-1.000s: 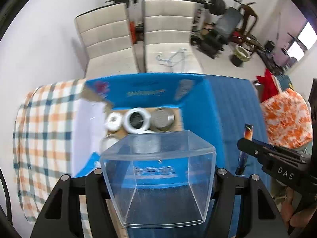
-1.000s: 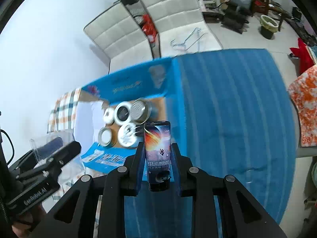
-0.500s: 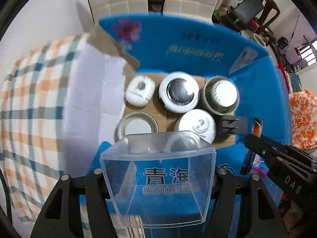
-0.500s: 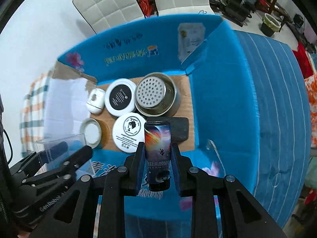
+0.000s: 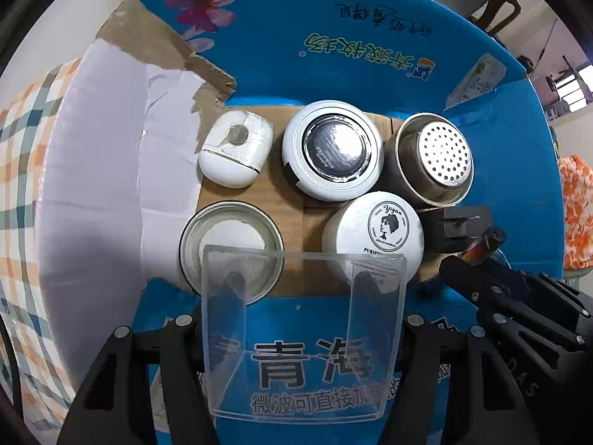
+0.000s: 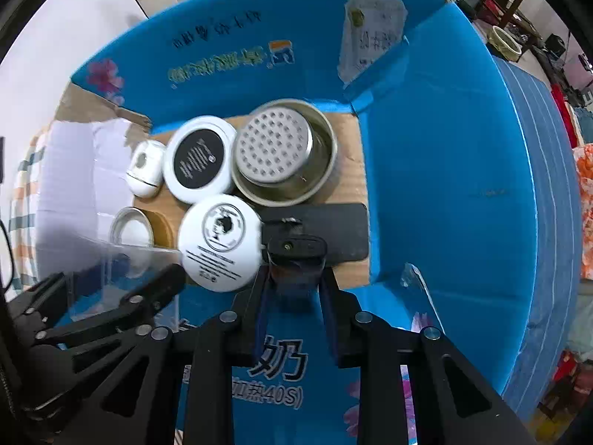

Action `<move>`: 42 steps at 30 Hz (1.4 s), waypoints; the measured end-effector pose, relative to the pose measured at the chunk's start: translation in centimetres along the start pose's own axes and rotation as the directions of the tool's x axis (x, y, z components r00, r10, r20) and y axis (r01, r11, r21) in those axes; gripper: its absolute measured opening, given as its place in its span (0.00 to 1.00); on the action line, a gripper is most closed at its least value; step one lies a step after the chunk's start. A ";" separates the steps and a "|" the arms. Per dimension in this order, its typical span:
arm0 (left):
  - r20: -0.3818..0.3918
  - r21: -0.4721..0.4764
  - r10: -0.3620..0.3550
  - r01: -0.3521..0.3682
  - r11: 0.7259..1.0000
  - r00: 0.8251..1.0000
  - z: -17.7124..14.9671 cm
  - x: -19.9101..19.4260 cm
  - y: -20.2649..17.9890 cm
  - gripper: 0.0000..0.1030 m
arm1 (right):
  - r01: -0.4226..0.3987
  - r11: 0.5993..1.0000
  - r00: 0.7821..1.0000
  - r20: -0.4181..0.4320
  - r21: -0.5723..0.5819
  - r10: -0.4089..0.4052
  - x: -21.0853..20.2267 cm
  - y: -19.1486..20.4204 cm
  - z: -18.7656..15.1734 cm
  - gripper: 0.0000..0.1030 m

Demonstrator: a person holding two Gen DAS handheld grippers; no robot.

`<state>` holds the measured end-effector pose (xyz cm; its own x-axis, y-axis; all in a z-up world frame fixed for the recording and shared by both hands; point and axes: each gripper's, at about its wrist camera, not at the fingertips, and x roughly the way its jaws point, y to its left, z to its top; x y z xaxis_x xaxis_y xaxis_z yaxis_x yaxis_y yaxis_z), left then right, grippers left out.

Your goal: Organize rigid objects

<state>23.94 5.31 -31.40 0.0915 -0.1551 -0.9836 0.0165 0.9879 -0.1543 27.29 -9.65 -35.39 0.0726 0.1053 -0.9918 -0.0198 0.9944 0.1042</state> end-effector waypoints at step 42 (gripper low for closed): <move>0.276 -0.036 0.133 -0.128 0.991 0.952 -5.3 -16.9 -0.2 1.00 | 0.005 1.000 0.971 0.239 0.028 -0.011 -16.5 -2.0 -5.9 1.00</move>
<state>17.13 7.73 -15.24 0.3642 -0.0166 -0.9312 -0.0313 0.9991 -0.0301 20.23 -13.48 -19.64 0.3094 0.0939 -0.9463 0.0087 0.9948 0.1015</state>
